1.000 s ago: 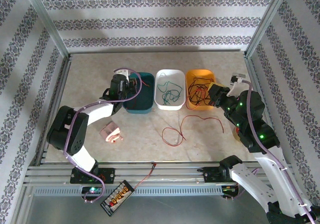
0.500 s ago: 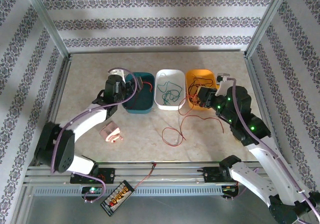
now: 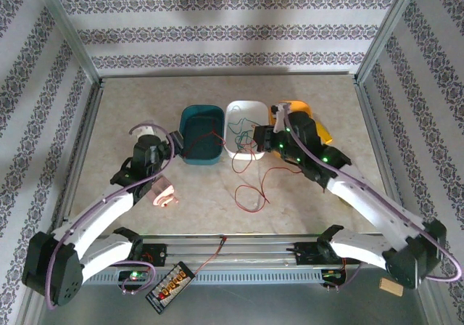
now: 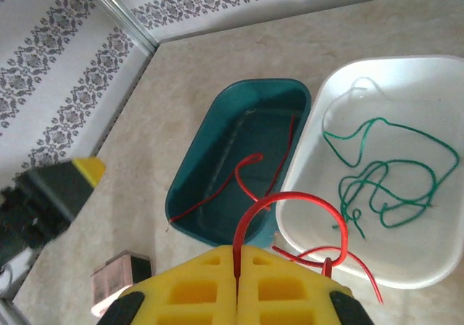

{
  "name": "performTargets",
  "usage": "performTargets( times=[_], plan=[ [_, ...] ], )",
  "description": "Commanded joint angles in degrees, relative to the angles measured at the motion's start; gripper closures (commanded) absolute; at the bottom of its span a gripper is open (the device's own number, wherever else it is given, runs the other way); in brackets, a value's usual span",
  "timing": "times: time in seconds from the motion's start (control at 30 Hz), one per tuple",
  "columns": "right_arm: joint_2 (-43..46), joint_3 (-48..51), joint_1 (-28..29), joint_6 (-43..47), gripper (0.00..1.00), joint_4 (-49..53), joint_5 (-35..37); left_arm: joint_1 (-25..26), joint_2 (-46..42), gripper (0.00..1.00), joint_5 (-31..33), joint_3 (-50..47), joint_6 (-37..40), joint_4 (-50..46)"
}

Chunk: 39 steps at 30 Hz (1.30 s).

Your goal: Untangle the cables

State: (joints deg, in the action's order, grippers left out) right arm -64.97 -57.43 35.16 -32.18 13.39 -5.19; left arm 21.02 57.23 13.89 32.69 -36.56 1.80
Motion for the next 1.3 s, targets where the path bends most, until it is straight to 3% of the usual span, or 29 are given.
performTargets(
  times=[0.0,0.27,0.53,0.93,0.97,1.03,1.1,1.27],
  plan=[
    [-4.84,-5.32,0.79,-1.17,1.00,-7.04,-2.33,0.35,-3.30,0.14,1.69,-1.56,-4.57,-3.30],
    [-20.07,-15.59,1.11,-4.01,1.00,-11.91,-9.25,0.41,-9.27,0.13,4.26,-1.60,-2.80,-8.61],
    [-34.35,-24.72,2.74,-6.34,1.00,-14.62,-13.51,0.37,-8.82,0.13,4.48,-0.18,-1.33,-9.58],
    [-49.44,-30.85,1.67,-6.67,1.00,-11.67,-9.12,0.38,-7.49,0.12,3.44,2.99,1.91,-10.70],
    [-49.86,-31.09,1.60,-6.39,0.97,-11.00,-9.18,0.35,-7.40,0.12,2.77,3.13,2.45,-10.52],
    [-49.53,-31.38,1.71,-5.18,0.73,-9.12,-8.46,0.40,-6.84,0.12,1.05,3.56,3.59,-10.03],
    [-47.08,-29.77,1.62,-4.03,0.58,-8.52,-5.80,0.36,-6.10,0.12,-1.31,3.83,4.78,-9.14],
    [-35.63,-20.55,1.58,-0.58,0.48,-8.33,2.48,2.05,-2.96,0.11,-9.83,3.52,7.96,-4.81]
  ],
)
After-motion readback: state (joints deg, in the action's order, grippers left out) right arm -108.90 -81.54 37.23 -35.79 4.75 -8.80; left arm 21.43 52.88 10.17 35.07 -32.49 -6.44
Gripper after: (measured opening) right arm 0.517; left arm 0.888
